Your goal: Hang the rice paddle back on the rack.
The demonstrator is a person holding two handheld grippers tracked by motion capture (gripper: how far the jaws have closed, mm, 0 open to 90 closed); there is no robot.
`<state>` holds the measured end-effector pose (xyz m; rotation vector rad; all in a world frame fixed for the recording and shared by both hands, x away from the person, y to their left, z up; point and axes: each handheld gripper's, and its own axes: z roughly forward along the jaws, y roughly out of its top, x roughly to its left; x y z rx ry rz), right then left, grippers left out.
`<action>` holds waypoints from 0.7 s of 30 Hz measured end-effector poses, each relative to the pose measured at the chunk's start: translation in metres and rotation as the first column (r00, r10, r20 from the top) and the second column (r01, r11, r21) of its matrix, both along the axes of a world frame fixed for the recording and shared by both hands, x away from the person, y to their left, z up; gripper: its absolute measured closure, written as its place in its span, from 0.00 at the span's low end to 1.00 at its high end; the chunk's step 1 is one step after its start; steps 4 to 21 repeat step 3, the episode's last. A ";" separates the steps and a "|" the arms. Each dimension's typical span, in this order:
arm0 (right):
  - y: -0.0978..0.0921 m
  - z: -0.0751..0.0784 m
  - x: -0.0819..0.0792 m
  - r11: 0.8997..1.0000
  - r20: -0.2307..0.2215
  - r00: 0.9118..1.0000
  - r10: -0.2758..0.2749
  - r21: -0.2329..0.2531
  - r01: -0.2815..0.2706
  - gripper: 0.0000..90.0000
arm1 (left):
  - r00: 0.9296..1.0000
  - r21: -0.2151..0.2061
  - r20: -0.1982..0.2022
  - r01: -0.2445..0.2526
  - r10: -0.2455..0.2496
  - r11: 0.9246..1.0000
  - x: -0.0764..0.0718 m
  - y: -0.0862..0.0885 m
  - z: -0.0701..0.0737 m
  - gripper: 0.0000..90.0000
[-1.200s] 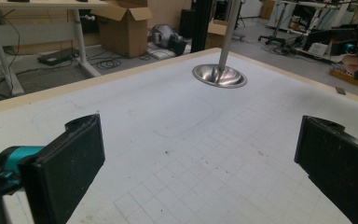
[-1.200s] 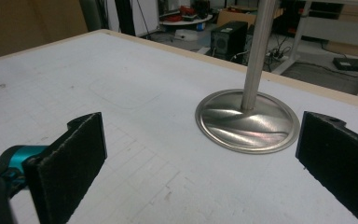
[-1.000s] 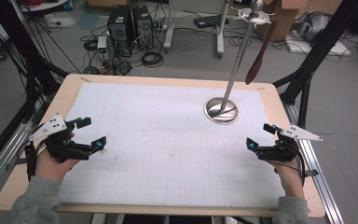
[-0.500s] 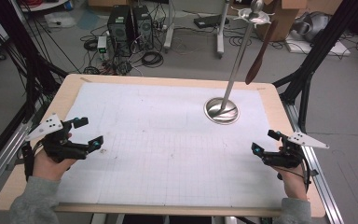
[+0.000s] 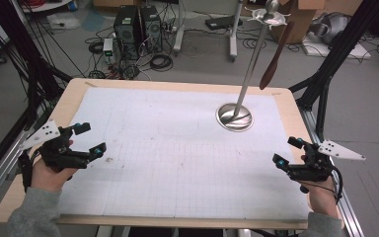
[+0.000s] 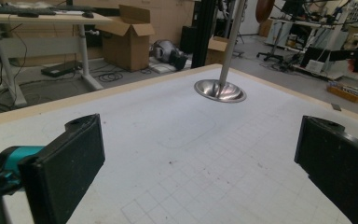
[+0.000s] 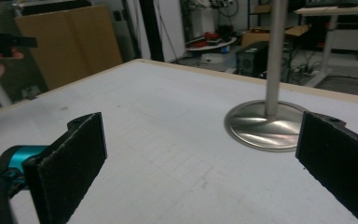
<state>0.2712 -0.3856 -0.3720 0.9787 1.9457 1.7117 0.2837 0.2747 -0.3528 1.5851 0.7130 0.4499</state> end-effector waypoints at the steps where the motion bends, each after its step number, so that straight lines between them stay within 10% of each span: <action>1: 0.002 0.001 0.000 1.000 0.003 1.000 0.013 0.002 -0.013 0.01 | 1.000 0.001 0.003 0.003 -0.003 1.000 0.000 0.000 0.001 0.02; 21: 0.005 0.002 0.001 0.999 -0.004 0.999 0.037 -0.003 -0.037 0.01 | 1.000 0.001 0.007 0.009 -0.009 1.000 -0.001 -0.001 0.002 0.02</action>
